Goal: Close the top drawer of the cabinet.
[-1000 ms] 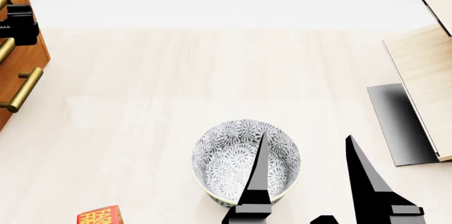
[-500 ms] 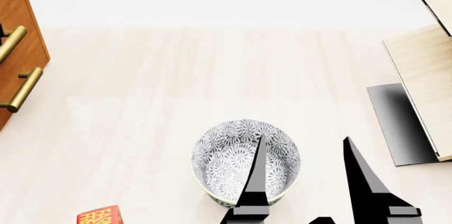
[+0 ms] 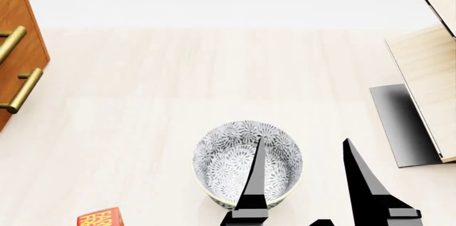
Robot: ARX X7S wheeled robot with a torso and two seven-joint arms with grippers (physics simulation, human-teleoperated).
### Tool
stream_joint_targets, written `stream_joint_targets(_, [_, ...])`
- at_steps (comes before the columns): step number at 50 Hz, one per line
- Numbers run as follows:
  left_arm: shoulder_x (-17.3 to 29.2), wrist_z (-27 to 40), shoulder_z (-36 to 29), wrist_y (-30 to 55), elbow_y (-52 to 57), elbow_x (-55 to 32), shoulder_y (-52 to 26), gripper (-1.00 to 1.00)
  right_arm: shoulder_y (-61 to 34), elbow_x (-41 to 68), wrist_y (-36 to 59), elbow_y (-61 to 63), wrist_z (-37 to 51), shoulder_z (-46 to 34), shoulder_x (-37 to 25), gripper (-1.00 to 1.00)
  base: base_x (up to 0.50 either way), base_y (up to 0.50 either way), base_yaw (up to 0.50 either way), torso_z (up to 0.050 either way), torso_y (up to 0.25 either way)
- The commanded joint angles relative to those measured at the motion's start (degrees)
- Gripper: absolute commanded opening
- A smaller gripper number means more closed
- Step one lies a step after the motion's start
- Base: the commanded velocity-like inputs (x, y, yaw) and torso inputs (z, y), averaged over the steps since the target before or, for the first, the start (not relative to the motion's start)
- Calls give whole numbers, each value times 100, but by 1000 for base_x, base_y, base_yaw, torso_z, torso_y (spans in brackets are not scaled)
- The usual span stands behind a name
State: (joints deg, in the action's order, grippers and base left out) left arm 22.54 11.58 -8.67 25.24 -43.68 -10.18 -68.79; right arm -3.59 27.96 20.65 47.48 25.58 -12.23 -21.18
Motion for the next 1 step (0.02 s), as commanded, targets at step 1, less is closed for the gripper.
stream_joint_targets(1, [193,249,172,136,20,486,116,100,-12,7,-17,-5,25,-35,-27,100,0,0,0,0,0])
